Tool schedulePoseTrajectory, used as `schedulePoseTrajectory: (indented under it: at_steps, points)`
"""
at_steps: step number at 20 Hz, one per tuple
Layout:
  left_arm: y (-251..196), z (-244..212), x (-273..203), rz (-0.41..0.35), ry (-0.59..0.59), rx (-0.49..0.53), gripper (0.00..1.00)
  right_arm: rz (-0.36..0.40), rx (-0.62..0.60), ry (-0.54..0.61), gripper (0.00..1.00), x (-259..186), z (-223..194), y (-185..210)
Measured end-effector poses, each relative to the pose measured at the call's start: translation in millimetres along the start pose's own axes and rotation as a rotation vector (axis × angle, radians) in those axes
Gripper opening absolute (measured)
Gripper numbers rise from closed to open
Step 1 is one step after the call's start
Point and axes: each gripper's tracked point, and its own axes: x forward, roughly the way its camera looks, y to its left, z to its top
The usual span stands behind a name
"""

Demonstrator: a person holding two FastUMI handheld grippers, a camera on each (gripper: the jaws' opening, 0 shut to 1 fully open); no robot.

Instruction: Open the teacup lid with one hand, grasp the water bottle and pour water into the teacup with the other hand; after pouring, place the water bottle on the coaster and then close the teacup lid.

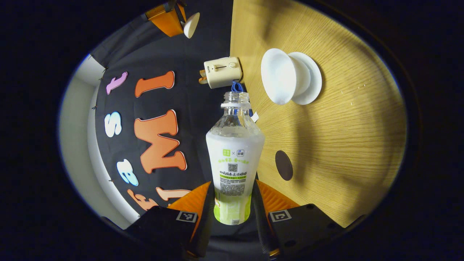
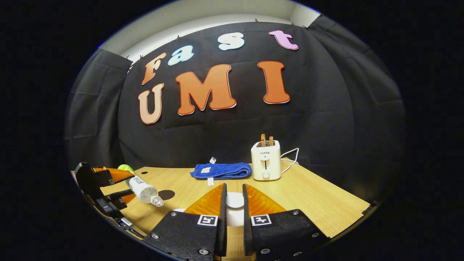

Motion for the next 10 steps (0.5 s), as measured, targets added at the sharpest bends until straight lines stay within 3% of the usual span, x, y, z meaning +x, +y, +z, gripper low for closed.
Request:
schedulePoseTrajectory:
  at_steps: [10]
  points:
    - [12, -1, 3, 0.040, 0.003, 0.082, 0.55, 0.001, 0.019, 0.005, 0.19, 1, -2, -4]
